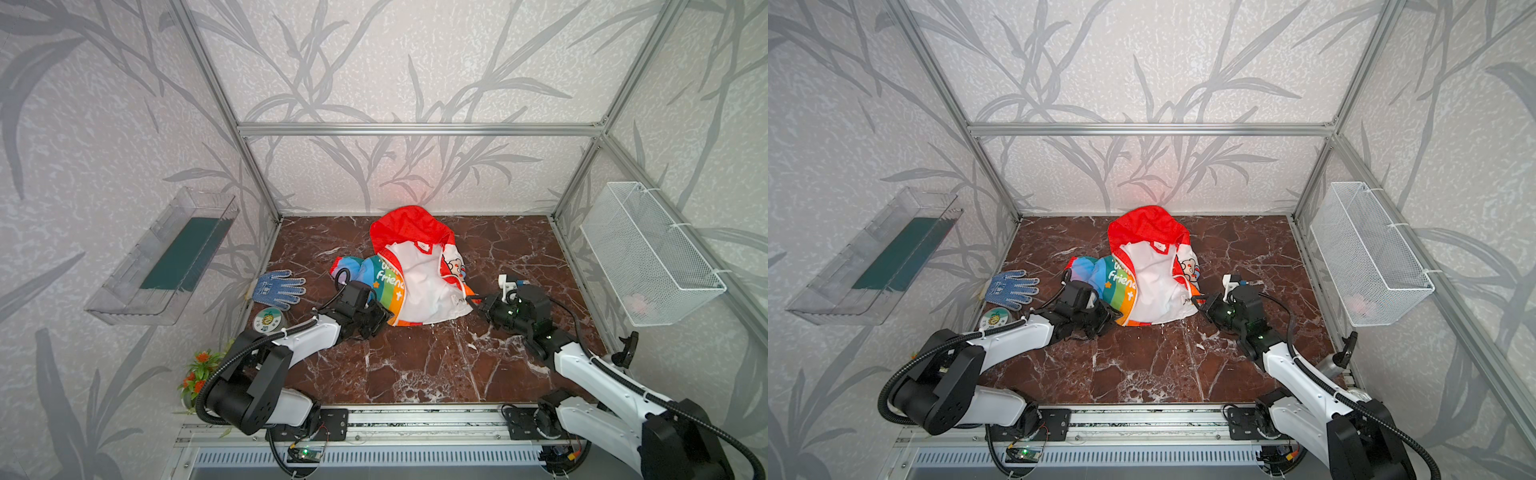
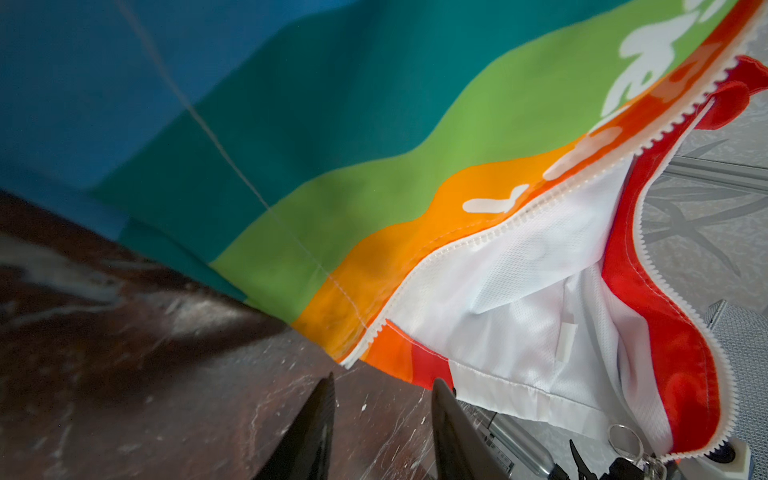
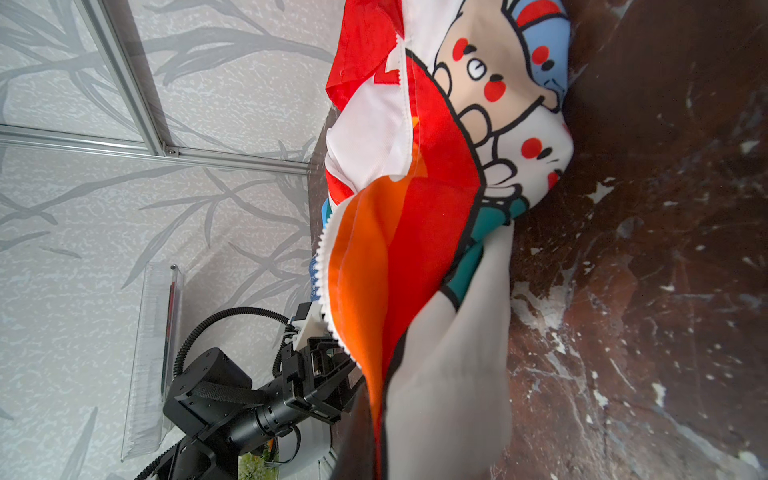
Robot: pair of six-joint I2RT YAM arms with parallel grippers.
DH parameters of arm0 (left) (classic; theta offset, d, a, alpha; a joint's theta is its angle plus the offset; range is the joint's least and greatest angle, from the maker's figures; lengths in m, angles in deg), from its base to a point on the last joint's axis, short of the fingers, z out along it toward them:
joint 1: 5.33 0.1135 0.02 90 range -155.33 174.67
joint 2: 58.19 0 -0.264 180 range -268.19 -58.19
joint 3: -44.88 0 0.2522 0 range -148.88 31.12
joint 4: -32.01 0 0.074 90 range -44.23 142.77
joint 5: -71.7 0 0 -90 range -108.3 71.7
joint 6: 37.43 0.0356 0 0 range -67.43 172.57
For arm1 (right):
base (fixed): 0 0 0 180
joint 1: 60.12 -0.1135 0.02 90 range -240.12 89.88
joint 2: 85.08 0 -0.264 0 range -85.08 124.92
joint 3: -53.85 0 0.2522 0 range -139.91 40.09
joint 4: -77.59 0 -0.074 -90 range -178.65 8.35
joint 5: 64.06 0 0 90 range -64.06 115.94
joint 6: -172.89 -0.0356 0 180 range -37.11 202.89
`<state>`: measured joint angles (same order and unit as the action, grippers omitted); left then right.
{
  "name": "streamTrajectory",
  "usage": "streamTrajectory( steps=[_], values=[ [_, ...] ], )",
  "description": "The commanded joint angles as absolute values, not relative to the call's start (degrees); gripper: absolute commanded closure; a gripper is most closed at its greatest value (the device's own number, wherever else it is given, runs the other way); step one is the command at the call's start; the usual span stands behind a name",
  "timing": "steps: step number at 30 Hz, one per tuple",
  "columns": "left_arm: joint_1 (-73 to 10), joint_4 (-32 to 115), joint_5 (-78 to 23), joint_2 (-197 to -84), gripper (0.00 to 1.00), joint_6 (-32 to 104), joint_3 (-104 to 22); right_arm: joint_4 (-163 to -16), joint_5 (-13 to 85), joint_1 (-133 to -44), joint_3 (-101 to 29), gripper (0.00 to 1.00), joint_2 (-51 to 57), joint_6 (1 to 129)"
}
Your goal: Zip up the jacket
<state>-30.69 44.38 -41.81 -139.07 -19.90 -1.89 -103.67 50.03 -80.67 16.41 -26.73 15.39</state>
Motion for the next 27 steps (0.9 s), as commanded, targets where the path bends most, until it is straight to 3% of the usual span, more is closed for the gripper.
streamTrajectory(
  steps=[1, 9, 16, 27],
  values=[
    [-30.4, 45.9, -40.5, -140.2, 0.59, -18.9, -4.3, -104.8, 51.2, -80.6, 13.9, 1.0, -26.0, 16.1],
    [-30.2, 45.8, -41.0, -143.4, 0.58, -17.9, -6.3, -103.9, 50.6, -80.6, 14.2, 1.0, -27.4, 16.0],
    [-30.2, 46.6, -39.7, -141.4, 0.48, -17.9, -5.2, -103.3, 49.6, -80.6, 15.0, 1.0, -28.3, 16.0],
    [-30.0, 45.8, -40.7, -143.0, 0.5, -18.0, -5.4, -103.6, 49.7, -80.6, 14.9, 1.0, -28.2, 15.8]
  ],
)
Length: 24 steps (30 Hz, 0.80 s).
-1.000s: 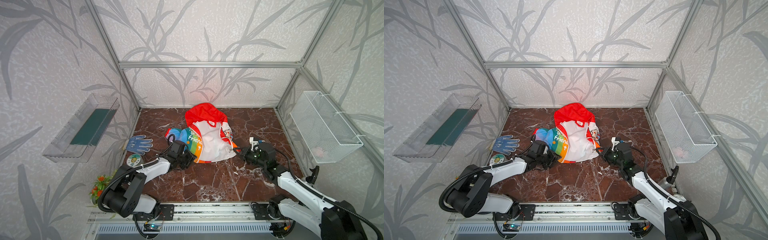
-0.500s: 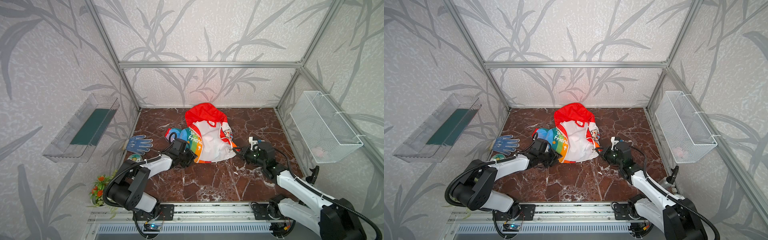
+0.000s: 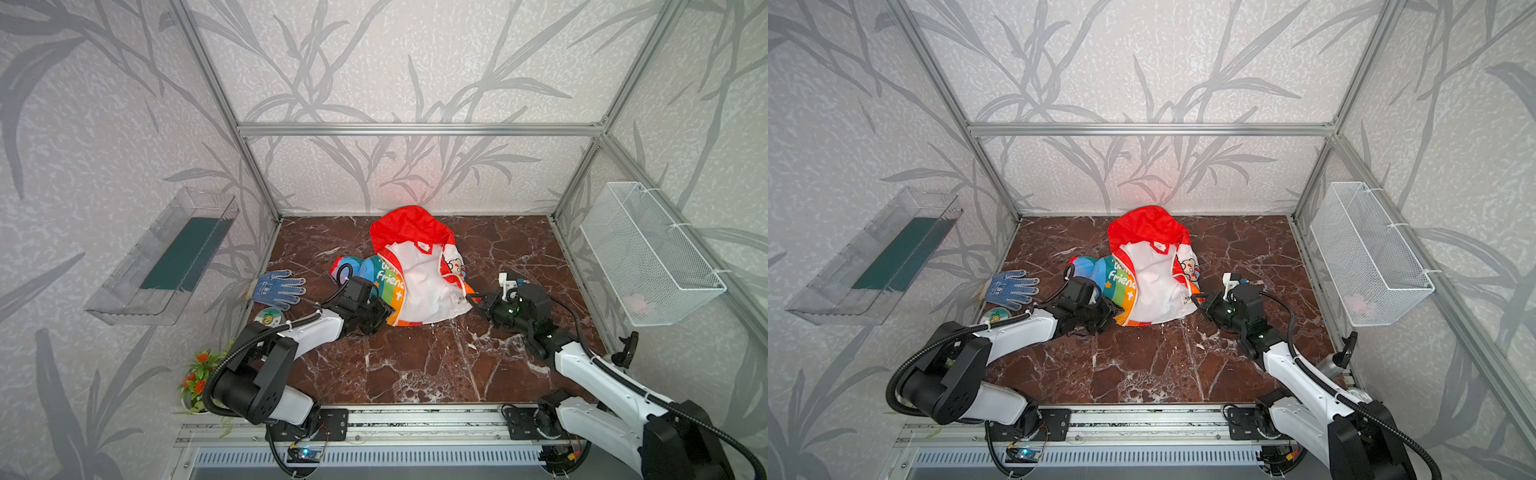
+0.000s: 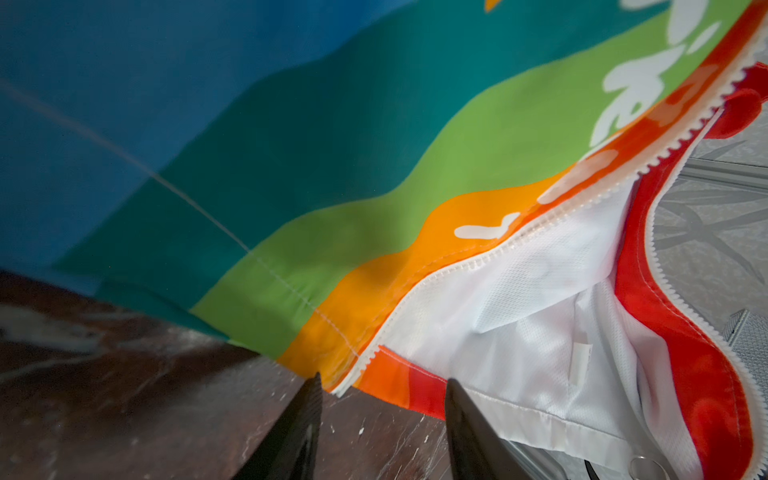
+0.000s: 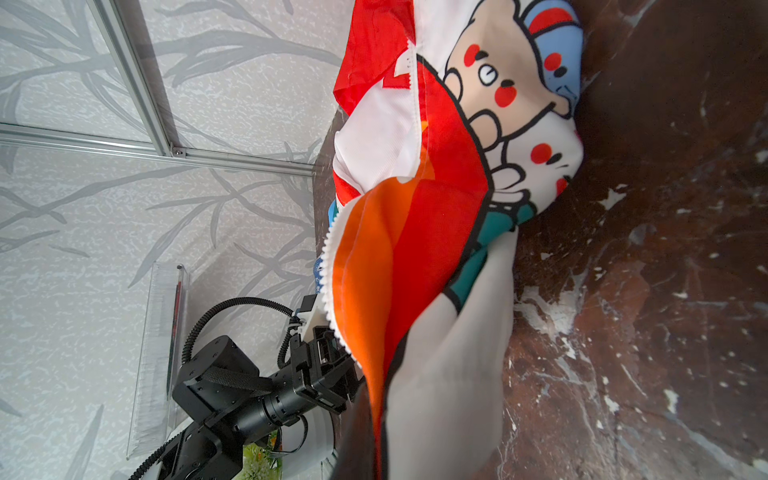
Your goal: Zip up the jacket
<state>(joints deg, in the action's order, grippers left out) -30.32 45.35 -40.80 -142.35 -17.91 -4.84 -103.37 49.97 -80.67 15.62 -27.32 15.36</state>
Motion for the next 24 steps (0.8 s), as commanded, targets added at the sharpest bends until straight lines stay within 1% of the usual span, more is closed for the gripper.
streamTrajectory(
  steps=[1, 6, 12, 16, 22, 24],
  values=[
    [-30.0, 46.0, -40.5, -142.9, 0.5, -18.0, -5.4, -103.4, 49.7, -80.6, 15.0, 1.0, -28.3, 15.9],
    [-30.0, 46.7, -40.0, -142.2, 0.43, -18.1, -5.0, -103.3, 49.6, -80.6, 15.3, 1.0, -28.6, 15.9],
    [-30.0, 45.7, -41.3, -144.1, 0.45, -18.2, -5.6, -103.6, 49.7, -80.6, 15.2, 1.0, -28.3, 15.7],
    [-30.0, 44.8, -41.9, -144.8, 0.5, -18.2, -5.7, -103.4, 49.7, -80.6, 15.3, 1.0, -28.6, 15.7],
    [-30.0, 44.4, -40.8, -142.8, 0.68, -18.3, -4.9, -103.2, 49.5, -80.6, 15.6, 1.0, -28.9, 15.8],
    [-30.0, 44.1, -39.8, -141.5, 0.72, -18.6, -4.0, -103.2, 49.6, -80.6, 15.6, 1.0, -28.8, 15.7]
  ],
)
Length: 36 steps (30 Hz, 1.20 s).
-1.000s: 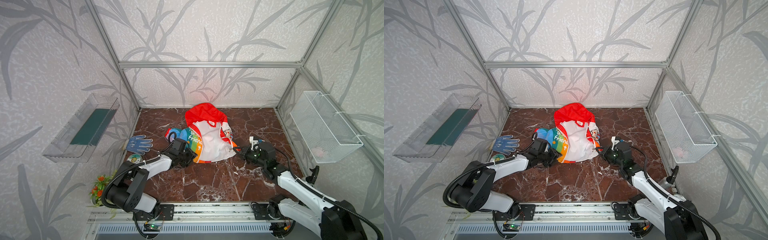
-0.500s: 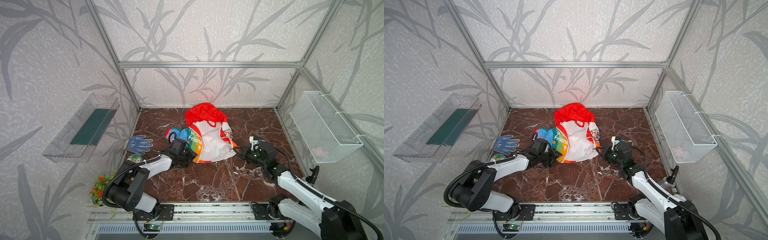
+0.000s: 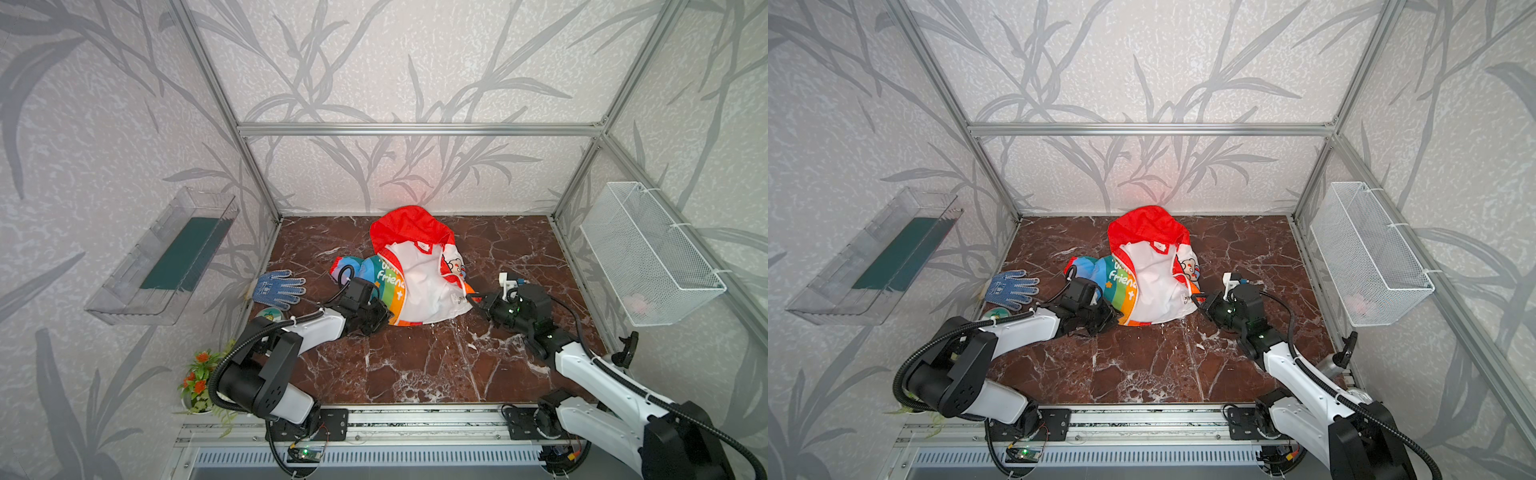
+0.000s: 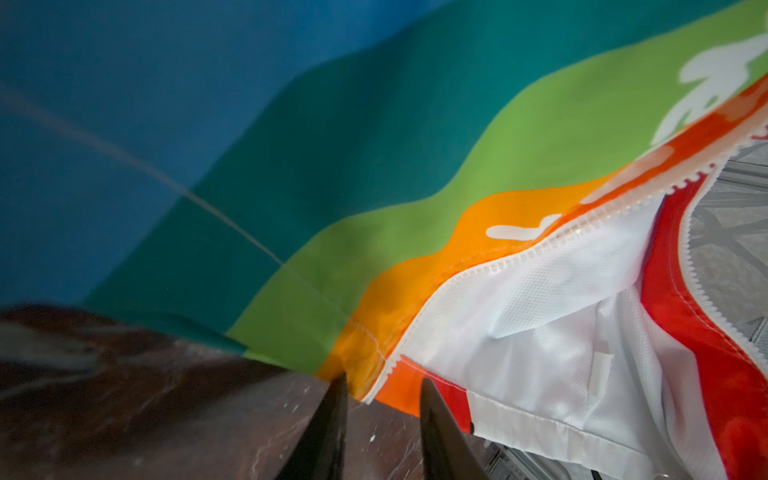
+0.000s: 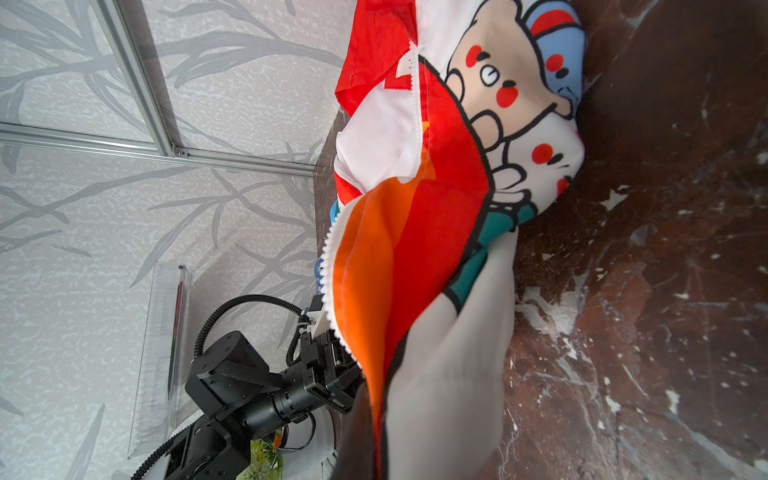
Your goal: Zip up the jacket
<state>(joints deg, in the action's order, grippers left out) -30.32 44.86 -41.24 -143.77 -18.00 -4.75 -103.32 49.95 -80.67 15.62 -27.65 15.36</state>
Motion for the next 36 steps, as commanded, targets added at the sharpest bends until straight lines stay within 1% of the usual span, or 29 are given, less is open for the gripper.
streamTrajectory(
  steps=[1, 3, 6, 10, 14, 16, 19, 25, 31, 35, 36],
  values=[
    [-30.0, 43.6, -39.5, -141.2, 0.73, -18.9, -3.6, -103.2, 49.5, -80.6, 15.6, 1.0, -28.8, 15.7],
    [-30.0, 42.3, -39.7, -141.3, 0.72, -19.3, -3.1, -103.3, 49.6, -80.6, 15.6, 1.0, -28.7, 15.8],
    [-30.0, 40.9, -41.0, -142.9, 0.64, -19.4, -3.6, -103.4, 49.6, -80.6, 15.5, 1.0, -28.7, 15.7],
    [-30.0, 40.1, -42.0, -144.0, 0.6, -19.6, -4.1, -103.2, 49.4, -80.6, 15.2, 1.0, -28.9, 15.7],
    [-30.0, 42.9, -40.5, -142.3, 0.59, -19.0, -4.3, -102.9, 49.3, -80.6, 15.1, 1.0, -29.0, 15.7],
    [-30.0, 45.8, -39.1, -140.9, 0.54, -18.2, -4.3, -102.9, 49.4, -80.6, 15.1, 1.0, -28.9, 15.7],
    [-29.8, 46.4, -38.6, -140.3, 0.5, -18.3, -3.4, -103.0, 49.3, -80.6, 15.1, 1.0, -28.7, 15.8],
    [-29.7, 44.2, -42.6, -145.7, 0.5, -17.8, -5.9, -103.3, 49.6, -80.6, 15.3, 1.0, -28.6, 15.5],
    [-29.8, 42.4, -42.4, -145.3, 0.5, -18.9, -4.6, -102.3, 48.7, -80.6, 16.2, 1.0, -30.3, 15.5],
    [-29.8, 41.3, -42.9, -145.3, 0.53, -18.7, -4.5, -102.6, 48.0, -80.6, 17.1, 1.0, -31.1, 15.1],
    [-29.7, 41.1, -43.0, -145.5, 0.56, -18.7, -4.6, -102.5, 48.0, -80.6, 17.1, 1.0, -31.1, 15.1]
  ],
)
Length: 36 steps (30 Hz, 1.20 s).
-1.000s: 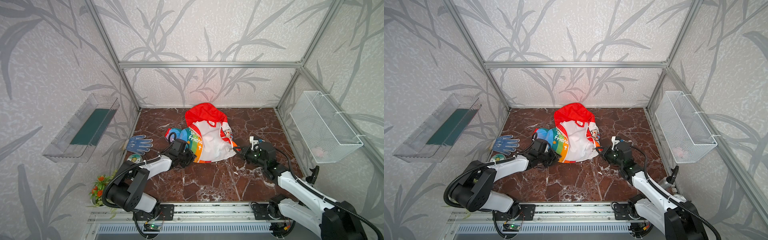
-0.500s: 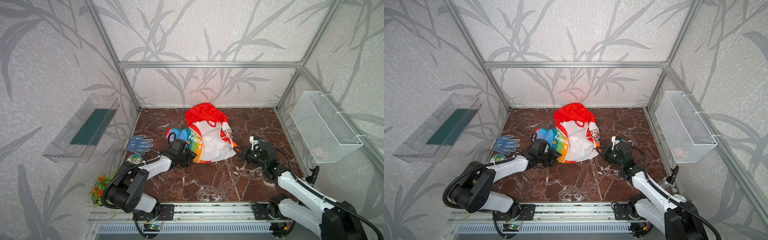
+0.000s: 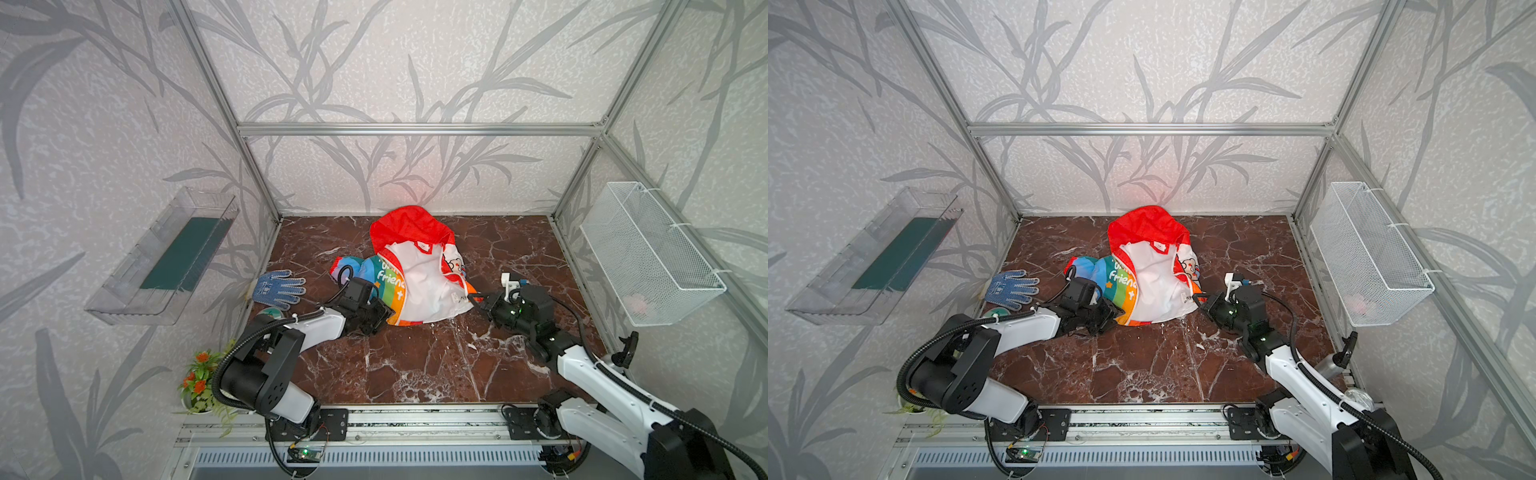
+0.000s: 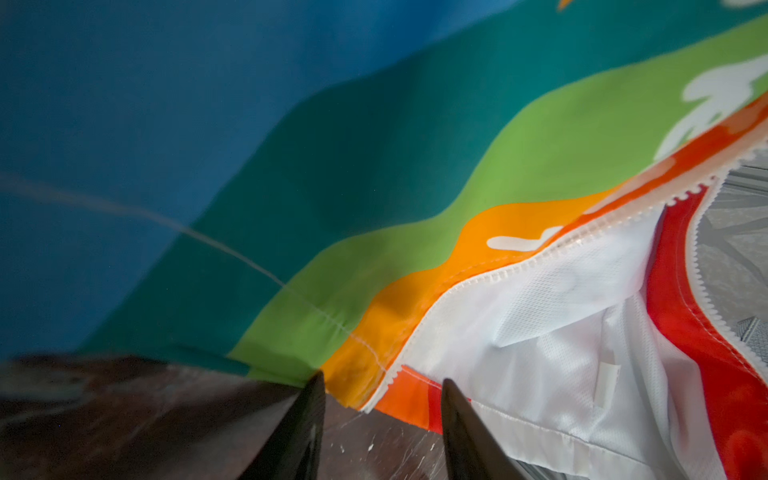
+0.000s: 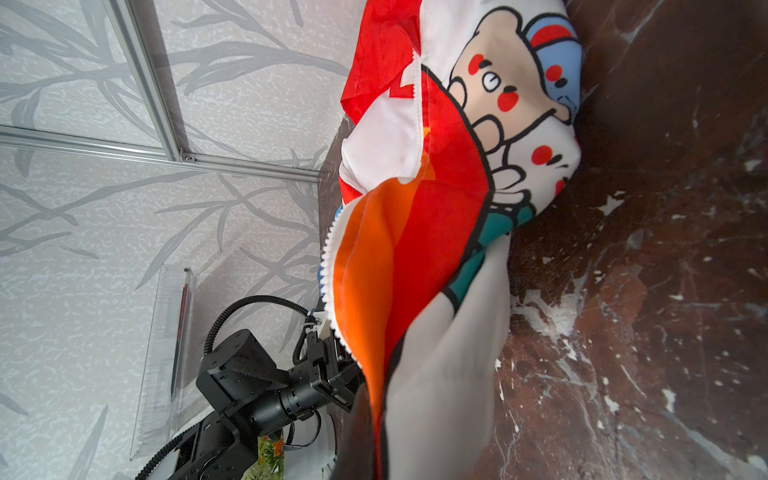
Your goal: Zip up the jacket
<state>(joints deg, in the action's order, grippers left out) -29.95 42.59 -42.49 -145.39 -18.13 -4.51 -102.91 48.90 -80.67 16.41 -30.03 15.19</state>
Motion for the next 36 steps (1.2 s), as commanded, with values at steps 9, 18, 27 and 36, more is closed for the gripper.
streamTrajectory(
  steps=[9, 18, 27, 36],
  values=[
    [-30.3, 39.8, -45.5, -150.5, 0.67, -18.8, -6.8, -102.7, 47.7, -80.6, 17.4, 1.0, -30.9, 15.0],
    [-30.5, 35.9, -46.5, -151.4, 0.9, -19.5, -6.2, -103.0, 48.0, -80.6, 17.4, 1.0, -30.4, 15.0],
    [-28.9, 43.9, -40.8, -143.0, 1.0, -13.8, -8.9, -101.0, 47.1, -80.6, 17.4, 1.0, -32.3, 15.2],
    [-21.8, 70.1, -33.6, -127.9, 1.0, -4.1, -10.0, -101.0, 49.1, -80.6, 17.8, 1.0, -31.8, 15.2]
  ],
)
